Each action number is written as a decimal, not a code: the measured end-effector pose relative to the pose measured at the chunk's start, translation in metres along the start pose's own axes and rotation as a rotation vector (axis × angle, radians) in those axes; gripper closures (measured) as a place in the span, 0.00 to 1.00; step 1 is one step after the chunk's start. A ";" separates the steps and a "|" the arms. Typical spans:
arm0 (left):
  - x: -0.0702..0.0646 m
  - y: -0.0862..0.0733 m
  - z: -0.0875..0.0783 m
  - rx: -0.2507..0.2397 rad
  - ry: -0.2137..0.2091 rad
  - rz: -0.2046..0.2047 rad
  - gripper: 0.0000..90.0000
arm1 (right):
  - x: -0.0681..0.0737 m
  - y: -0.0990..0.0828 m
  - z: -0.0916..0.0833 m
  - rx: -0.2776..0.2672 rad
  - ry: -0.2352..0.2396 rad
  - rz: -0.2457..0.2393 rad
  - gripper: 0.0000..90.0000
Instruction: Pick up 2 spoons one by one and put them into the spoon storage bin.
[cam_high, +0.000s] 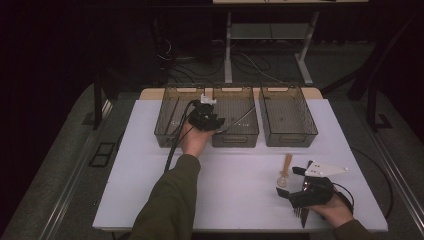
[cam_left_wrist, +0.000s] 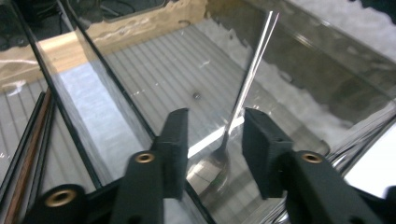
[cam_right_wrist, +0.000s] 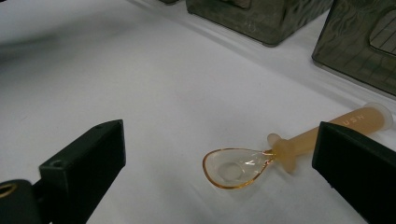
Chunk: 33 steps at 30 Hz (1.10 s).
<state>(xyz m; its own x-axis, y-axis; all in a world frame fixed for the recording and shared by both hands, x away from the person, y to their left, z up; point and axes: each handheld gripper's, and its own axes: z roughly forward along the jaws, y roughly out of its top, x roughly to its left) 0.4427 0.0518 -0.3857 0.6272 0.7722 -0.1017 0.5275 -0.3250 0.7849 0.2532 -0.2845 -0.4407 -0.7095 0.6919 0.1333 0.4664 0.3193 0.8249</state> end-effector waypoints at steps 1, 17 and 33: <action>0.000 0.000 -0.001 0.002 -0.003 0.008 0.62 | 0.000 0.000 0.000 0.000 0.000 0.001 0.03; -0.007 -0.009 -0.035 -0.032 -0.114 0.100 0.36 | 0.000 0.000 0.000 0.003 -0.004 -0.001 0.03; -0.024 -0.052 -0.071 -0.040 -0.188 0.156 0.23 | -0.001 0.000 0.001 0.010 -0.005 0.012 0.03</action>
<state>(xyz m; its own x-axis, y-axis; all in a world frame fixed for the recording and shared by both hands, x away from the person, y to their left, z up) 0.3594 0.0896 -0.3808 0.7965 0.5984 -0.0864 0.3952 -0.4072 0.8234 0.2540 -0.2846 -0.4415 -0.7012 0.6990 0.1402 0.4798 0.3173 0.8180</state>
